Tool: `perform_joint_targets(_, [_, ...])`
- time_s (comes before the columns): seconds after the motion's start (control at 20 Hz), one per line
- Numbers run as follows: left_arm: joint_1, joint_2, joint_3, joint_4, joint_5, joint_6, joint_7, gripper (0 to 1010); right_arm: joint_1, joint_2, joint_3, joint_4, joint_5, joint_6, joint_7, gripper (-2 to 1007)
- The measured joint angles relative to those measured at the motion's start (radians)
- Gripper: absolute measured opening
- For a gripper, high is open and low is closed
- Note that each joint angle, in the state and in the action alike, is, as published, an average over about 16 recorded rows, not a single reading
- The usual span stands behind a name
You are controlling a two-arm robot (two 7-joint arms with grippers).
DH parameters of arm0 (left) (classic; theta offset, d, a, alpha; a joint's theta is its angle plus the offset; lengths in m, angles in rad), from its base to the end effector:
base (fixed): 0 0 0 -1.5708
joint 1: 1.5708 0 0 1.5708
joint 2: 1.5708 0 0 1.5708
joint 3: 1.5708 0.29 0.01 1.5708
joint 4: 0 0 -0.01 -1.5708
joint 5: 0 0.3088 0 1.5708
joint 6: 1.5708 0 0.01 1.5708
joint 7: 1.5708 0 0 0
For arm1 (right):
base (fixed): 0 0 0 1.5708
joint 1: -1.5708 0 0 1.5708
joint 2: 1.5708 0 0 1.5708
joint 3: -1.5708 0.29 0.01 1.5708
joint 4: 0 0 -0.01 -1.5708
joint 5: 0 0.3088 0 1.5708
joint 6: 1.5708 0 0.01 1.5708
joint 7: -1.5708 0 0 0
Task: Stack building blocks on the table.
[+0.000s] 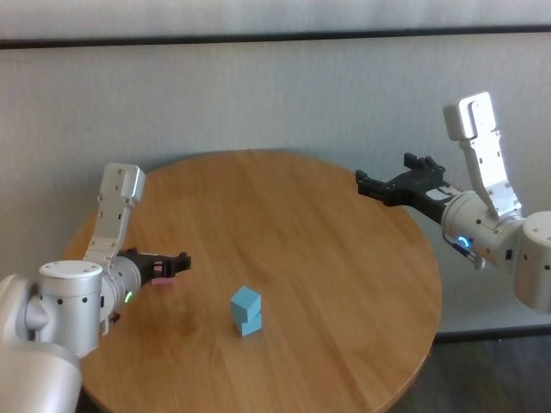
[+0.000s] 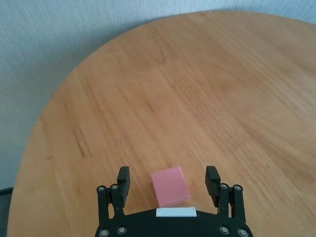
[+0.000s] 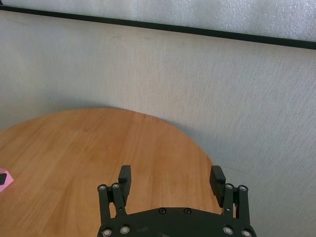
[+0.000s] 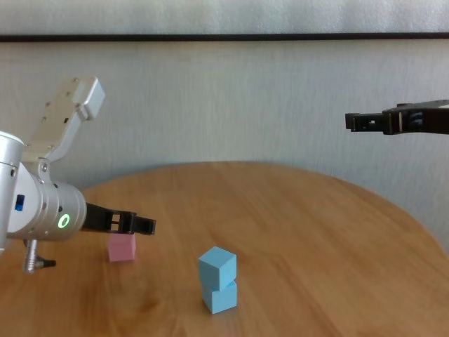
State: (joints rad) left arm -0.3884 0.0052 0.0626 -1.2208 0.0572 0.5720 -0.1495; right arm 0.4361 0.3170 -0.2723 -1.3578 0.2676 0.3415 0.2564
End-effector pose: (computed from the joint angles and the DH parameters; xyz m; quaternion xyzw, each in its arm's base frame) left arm 0.4361 -0.0165 -0.2681 0.2080 0.1675 0.6175 0.7399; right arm 0.4376 -0.0333 -0.2139 -0.1149 0.0288 -0.5440 0.8307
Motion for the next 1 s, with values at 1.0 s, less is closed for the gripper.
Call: perform_joint_targets(1.0, [-0.020,-0.008,-0.019,0.021,0.007,0.049,-0.035,1002,0.000,0.000,0.000,0.000,0.000,0.000,0.000,1005])
